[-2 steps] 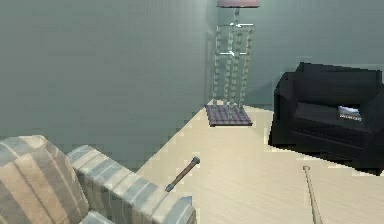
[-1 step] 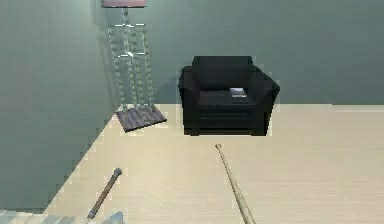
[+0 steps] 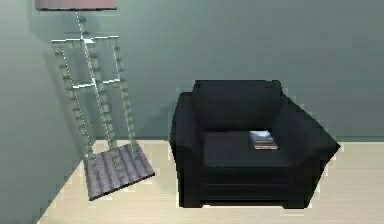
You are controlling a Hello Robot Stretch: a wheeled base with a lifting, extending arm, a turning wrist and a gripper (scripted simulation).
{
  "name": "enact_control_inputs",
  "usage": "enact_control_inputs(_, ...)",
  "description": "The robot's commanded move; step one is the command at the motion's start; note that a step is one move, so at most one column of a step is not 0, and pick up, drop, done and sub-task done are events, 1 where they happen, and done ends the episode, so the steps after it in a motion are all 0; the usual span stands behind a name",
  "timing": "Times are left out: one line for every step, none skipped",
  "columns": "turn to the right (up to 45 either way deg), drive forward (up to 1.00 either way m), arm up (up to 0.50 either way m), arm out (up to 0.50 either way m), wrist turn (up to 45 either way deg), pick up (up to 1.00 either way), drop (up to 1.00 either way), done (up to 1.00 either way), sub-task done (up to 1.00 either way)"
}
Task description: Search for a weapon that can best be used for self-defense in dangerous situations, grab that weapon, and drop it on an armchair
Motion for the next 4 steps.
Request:
enact_control_inputs(0.0, 0.75, 0.00, 0.00, 0.0, 0.00, 0.00, 0.00, 0.00)
enact_control_inputs(-45.0, 0.00, 0.00, 0.00, 0.0, 0.00, 0.00, 0.00, 0.00)
enact_control_inputs(-6.0, 0.00, 0.00, 0.00, 0.0, 0.00, 0.00, 0.00, 0.00)
enact_control_inputs(0.0, 0.00, 0.00, 0.44, 0.0, 0.00, 0.00, 0.00, 0.00)
